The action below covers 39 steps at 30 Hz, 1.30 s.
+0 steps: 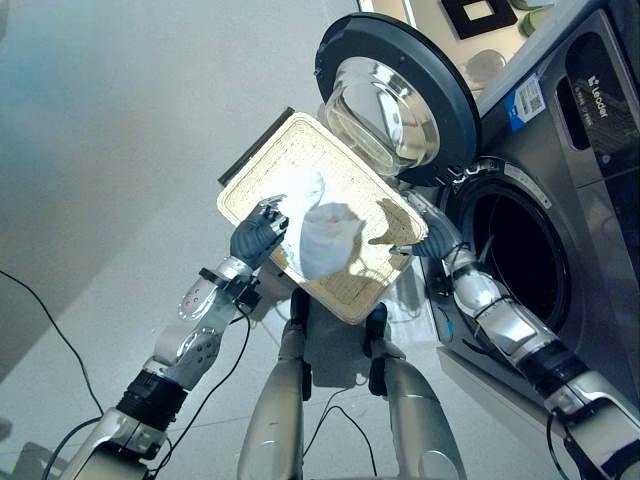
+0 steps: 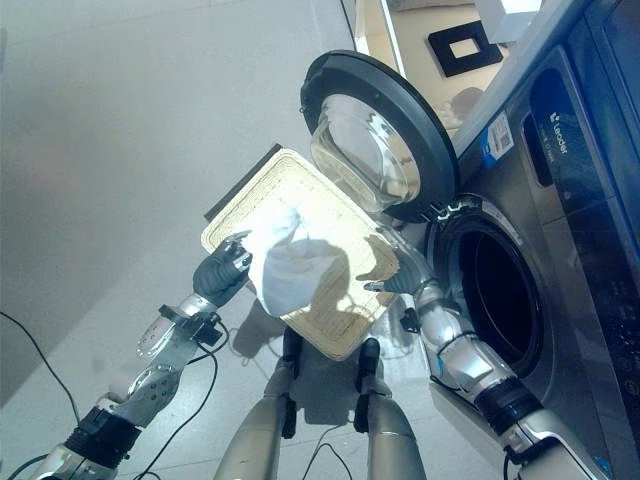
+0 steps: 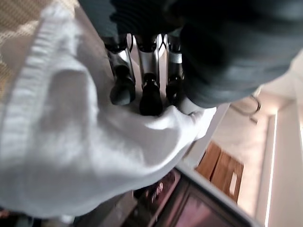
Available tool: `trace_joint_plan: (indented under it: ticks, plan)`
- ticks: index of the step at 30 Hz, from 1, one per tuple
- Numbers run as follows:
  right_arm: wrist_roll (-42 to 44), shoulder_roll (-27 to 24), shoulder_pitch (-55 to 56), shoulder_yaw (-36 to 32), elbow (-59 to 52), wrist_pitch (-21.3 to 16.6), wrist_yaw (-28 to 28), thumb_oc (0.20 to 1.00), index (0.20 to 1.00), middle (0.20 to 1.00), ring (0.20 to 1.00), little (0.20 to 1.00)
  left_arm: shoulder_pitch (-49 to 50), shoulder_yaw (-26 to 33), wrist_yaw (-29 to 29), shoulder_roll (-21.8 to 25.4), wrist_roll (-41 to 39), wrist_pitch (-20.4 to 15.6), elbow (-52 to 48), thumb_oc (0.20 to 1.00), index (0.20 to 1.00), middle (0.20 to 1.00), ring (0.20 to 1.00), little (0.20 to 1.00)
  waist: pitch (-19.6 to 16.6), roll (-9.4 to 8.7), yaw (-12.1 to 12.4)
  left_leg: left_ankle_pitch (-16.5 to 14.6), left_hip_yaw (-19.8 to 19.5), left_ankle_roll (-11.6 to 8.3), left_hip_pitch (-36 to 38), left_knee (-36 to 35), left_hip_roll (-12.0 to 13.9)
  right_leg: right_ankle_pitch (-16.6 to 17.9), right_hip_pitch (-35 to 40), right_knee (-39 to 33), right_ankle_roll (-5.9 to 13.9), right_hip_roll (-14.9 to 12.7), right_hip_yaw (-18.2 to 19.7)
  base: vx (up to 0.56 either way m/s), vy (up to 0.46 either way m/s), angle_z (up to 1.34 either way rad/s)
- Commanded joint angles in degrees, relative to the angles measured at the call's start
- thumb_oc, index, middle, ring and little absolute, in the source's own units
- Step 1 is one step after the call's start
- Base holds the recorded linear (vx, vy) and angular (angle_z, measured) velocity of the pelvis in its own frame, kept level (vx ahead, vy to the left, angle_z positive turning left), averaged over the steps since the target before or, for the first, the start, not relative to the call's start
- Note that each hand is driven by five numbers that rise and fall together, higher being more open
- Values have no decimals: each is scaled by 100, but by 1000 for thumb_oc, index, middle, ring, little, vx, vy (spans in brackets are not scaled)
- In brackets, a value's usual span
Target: Put the clothes into the washing machine.
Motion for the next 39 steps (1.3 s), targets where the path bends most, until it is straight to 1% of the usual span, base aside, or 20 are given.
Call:
trace_joint_plan:
  ticks: [1, 2, 4, 7, 9, 10, 15, 16, 17, 20, 24, 26, 27, 28, 29, 30, 35, 36, 37, 39]
  plan:
    - [-107, -169, -414, 271, -279, -147, 371, 1000, 1000, 1000, 1000, 1000, -443, -98, -354, -62, -276, 65, -700, 200, 200, 200, 200, 200, -109, -30, 26, -915, 312, 141, 365, 282, -542, 154, 360, -508, 437, 1, -41, 4, -42, 3]
    - [93, -176, -505, 398, -358, -157, 683, 1000, 1000, 1000, 1000, 1000, -503, -147, -352, -27, -287, 142, -758, 200, 200, 200, 200, 200, -109, -41, 35, -919, 314, 139, 381, 280, -545, 153, 380, -524, 436, 2, -41, -1, -43, 1]
    - [431, -178, -573, 538, -489, -246, 1009, 1000, 1000, 1000, 1000, 1000, -567, -205, -324, 11, -270, 247, -809, 200, 200, 200, 200, 200, -109, -49, 45, -926, 305, 146, 408, 279, -553, 148, 411, -536, 430, 4, -36, 0, -37, 1]
    - [1503, -140, -631, 743, -849, -265, 1733, 1000, 1000, 1000, 1000, 1000, -728, -392, -232, 108, -274, 422, -852, 200, 200, 200, 200, 200, -109, -79, 39, -943, 297, 143, 429, 331, -575, 130, 470, -551, 417, 3, -31, 9, -36, 0]
    - [1829, -111, -633, 797, -961, -262, 1871, 1000, 1000, 1000, 1000, 1000, -758, -454, -219, 113, -270, 468, -853, 200, 200, 200, 200, 200, -109, -84, 32, -946, 298, 144, 422, 353, -582, 127, 475, -553, 412, 6, -29, 0, 0, 0]
    - [2250, -56, -610, 836, -1061, -257, 2030, 1000, 1000, 1000, 1000, 1000, -774, -531, -255, 105, -297, 505, -833, 200, 200, 200, 200, 200, -109, -85, 16, -945, 309, 146, 422, 367, -582, 130, 480, -559, 407, 9, -17, 0, 0, 0]
    - [3128, 124, -558, 949, -1229, -193, 2551, 1000, 1000, 1000, 1000, 1000, -811, -728, -331, 45, -469, 621, -797, 200, 200, 200, 200, 200, -109, -78, -18, -924, 348, 148, 403, 376, -592, 163, 484, -615, 396, 18, -1, 0, 0, 0]
    - [3438, 218, -555, 1019, -1287, -107, 2809, 1000, 1000, 1000, 1000, 1000, -844, -828, -309, 18, -555, 647, -772, 200, 200, 200, 200, 200, -109, -77, -33, -919, 358, 150, 392, 384, -596, 174, 474, -620, 386, 24, 7, 0, 0, 0]
    - [3531, 244, -551, 1050, -1315, -72, 2875, 1000, 1000, 1000, 1000, 1000, -854, -864, -297, 3, -538, 627, -763, 200, 200, 200, 200, 200, -109, -75, -36, -913, 363, 152, 384, 382, -596, 178, 467, -624, 385, 24, 7, -5, 8, -4]
    - [4571, 443, -509, 1208, -1391, 256, 3470, 1000, 1000, 1000, 1000, 1000, -926, -1102, -240, -48, -566, 589, -661, 200, 200, 200, 200, 200, -109, -66, -61, -891, 392, 151, 321, 406, -596, 204, 415, -639, 370, 32, 19, -6, 6, -6]
    - [5615, 720, -331, 1310, -1364, 544, 3957, 1000, 1000, 1000, 1000, 1000, -924, -1284, -125, -122, -547, 499, -504, 200, 200, 200, 200, 200, -109, -48, -87, -849, 431, 143, 277, 388, -597, 255, 376, -696, 359, 36, 14, -5, 16, -12]
    - [6024, 837, -210, 1310, -1344, 648, 4145, 558, 558, 558, 558, 558, -903, -1332, -38, -138, -495, 443, -439, 200, 200, 200, 200, 200, -109, -42, -100, -832, 453, 137, 259, 368, -590, 276, 355, -722, 357, 40, 9, -5, 6, -5]
    - [6347, 926, -101, 1296, -1334, 733, 4233, 285, 285, 285, 285, 285, -881, -1351, 25, -155, -480, 385, -374, 200, 200, 200, 200, 200, -109, -36, -111, -818, 466, 131, 237, 363, -588, 293, 330, -733, 357, 38, 1, 0, 0, 0]
    - [6347, 926, -101, 1296, -1334, 733, 4233, 285, 285, 285, 285, 285, -881, -1351, 25, -155, -480, 385, -374, 200, 200, 200, 200, 200, -109, -36, -111, -818, 466, 131, 237, 363, -588, 293, 330, -733, 357, 38, 1, -11, 10, -5]
    - [6514, 994, -23, 1275, -1297, 790, 4348, 200, 200, 200, 200, 200, -864, -1350, 64, -165, -504, 348, -329, 200, 200, 200, 200, 200, -109, -31, -120, -809, 476, 129, 223, 359, -587, 303, 316, -742, 356, 38, -5, -15, 14, -13]
    - [6929, 1149, 220, 1210, -1176, 994, 4671, 200, 200, 200, 200, 200, -780, -1300, 245, -199, -468, 216, -196, 200, 200, 200, 200, 200, -109, -23, -138, -787, 505, 121, 195, 329, -582, 326, 291, -781, 355, 32, -24, -19, 17, -16]
    - [7489, 1242, 573, 1125, -1027, 1372, 5180, 200, 200, 200, 200, 200, -549, -1127, 542, -195, -438, -74, 73, 200, 200, 200, 200, 200, -109, -12, -164, -738, 548, 96, 122, 300, -570, 390, 207, -834, 356, 30, -65, -15, 6, -11]
    - [7516, 1247, 584, 1118, -1020, 1389, 5188, 200, 200, 200, 200, 200, -539, -1119, 539, -195, -439, -80, 84, 200, 200, 200, 200, 200, -109, -11, -165, -737, 549, 96, 118, 301, -569, 392, 203, -834, 355, 29, -66, -15, 0, -4]
    - [7724, 1297, 662, 1073, -952, 1523, 5296, 200, 200, 200, 200, 200, -469, -1055, 652, -191, -455, -164, 157, 200, 200, 200, 200, 200, -109, -2, -168, -724, 562, 93, 93, 306, -568, 407, 181, -842, 350, 30, -73, 0, 0, 0]
    - [7748, 1319, 683, 1058, -936, 1534, 5310, 200, 200, 200, 200, 200, -447, -1035, 679, -202, -438, -177, 186, 200, 200, 200, 200, 200, -109, -2, -166, -720, 567, 91, 91, 301, -565, 410, 180, -847, 351, 27, -80, 0, 0, 0]
